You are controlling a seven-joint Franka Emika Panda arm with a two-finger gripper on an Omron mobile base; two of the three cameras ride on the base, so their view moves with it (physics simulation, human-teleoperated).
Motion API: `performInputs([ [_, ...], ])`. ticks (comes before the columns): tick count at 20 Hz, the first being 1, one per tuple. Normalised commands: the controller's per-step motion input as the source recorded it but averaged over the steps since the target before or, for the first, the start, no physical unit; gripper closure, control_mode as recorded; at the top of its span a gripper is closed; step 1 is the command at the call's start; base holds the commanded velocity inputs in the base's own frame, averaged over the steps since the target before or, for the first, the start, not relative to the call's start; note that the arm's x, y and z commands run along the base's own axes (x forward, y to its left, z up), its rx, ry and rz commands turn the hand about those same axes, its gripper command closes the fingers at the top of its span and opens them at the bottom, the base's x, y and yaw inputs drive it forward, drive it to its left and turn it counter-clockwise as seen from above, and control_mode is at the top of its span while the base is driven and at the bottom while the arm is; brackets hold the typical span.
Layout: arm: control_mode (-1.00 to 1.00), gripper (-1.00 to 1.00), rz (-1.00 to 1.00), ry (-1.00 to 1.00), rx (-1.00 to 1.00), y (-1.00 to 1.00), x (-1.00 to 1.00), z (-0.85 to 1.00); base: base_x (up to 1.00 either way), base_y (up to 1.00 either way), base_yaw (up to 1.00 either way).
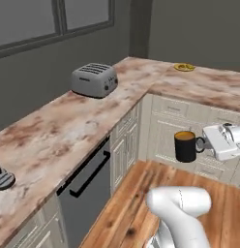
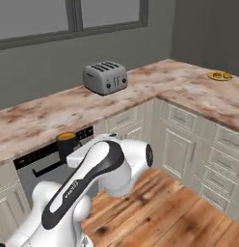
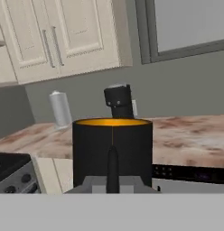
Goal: Pick up the brewed coffee from the coffee machine and place it next to the breakfast plate on the dining counter.
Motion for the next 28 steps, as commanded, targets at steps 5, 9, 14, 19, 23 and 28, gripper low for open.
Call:
performInputs([
  [5, 1.00, 1.00, 0.00, 0.00, 0.00, 0.00, 0.00, 0.00, 0.00, -0.10, -0.80],
  [9, 1.00, 1.00, 0.00, 0.00, 0.00, 0.00, 0.00, 0.00, 0.00, -0.16, -0.77],
  [14, 1.00, 1.00, 0.00, 0.00, 0.00, 0.00, 0.00, 0.00, 0.04, -0.20, -0.75],
  [19, 1.00, 1.00, 0.00, 0.00, 0.00, 0.00, 0.00, 0.00, 0.37, -0.21, -0.66],
  [23, 1.00, 1.00, 0.00, 0.00, 0.00, 0.00, 0.00, 0.00, 0.73, -0.18, -0.54],
  [28, 1.00, 1.00, 0.00, 0.00, 0.00, 0.00, 0.00, 0.00, 0.99, -0.10, -0.41],
])
